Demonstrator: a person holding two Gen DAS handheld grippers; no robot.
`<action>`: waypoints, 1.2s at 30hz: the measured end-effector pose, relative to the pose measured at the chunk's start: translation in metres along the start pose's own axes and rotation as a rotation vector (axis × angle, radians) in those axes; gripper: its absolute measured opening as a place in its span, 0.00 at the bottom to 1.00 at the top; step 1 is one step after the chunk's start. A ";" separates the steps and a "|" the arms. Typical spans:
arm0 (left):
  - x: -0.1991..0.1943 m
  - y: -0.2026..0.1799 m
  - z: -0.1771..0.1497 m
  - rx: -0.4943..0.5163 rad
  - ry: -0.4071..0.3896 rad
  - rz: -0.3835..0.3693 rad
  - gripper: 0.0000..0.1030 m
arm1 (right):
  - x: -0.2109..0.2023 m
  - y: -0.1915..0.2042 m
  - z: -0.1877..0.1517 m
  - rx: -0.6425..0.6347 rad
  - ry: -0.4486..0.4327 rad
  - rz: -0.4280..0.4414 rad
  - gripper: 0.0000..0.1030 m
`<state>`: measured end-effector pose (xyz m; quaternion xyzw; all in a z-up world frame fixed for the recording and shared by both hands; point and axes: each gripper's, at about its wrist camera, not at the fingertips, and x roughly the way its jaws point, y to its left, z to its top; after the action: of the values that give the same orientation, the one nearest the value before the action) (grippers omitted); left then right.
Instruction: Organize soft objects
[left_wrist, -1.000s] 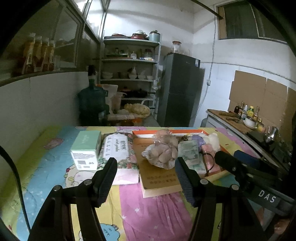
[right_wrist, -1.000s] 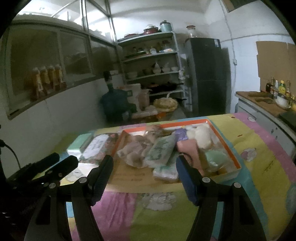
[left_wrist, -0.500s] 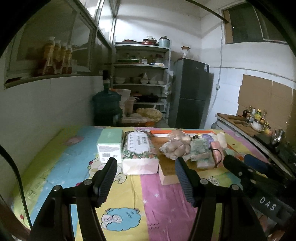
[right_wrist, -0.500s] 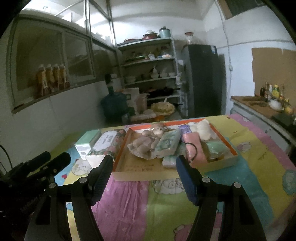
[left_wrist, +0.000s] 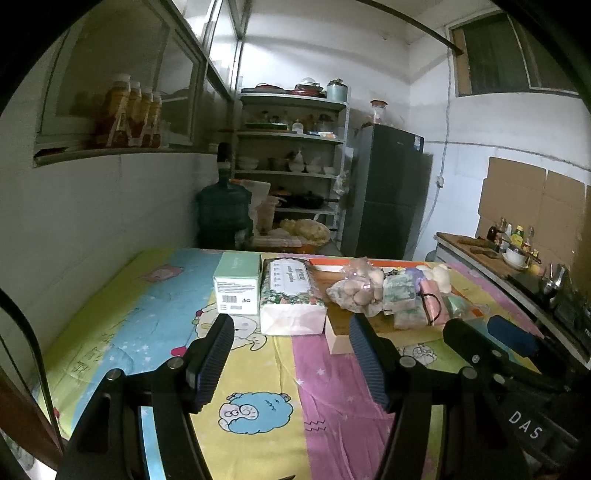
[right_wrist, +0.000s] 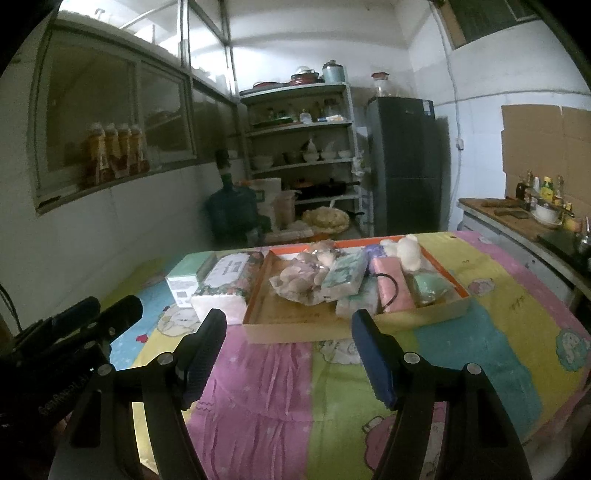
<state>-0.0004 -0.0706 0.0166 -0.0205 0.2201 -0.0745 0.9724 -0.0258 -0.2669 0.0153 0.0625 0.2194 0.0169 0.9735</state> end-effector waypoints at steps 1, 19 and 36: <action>-0.002 0.000 0.000 -0.002 -0.003 0.003 0.63 | -0.001 0.000 0.000 -0.001 -0.003 0.001 0.70; -0.006 0.002 0.003 -0.005 -0.003 0.005 0.63 | -0.006 -0.001 -0.002 0.006 -0.012 -0.018 0.70; -0.008 0.007 0.003 -0.002 0.003 0.011 0.63 | -0.007 0.003 -0.003 -0.001 -0.024 -0.032 0.70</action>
<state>-0.0051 -0.0620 0.0218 -0.0201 0.2217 -0.0688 0.9725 -0.0337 -0.2645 0.0161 0.0587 0.2087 0.0007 0.9762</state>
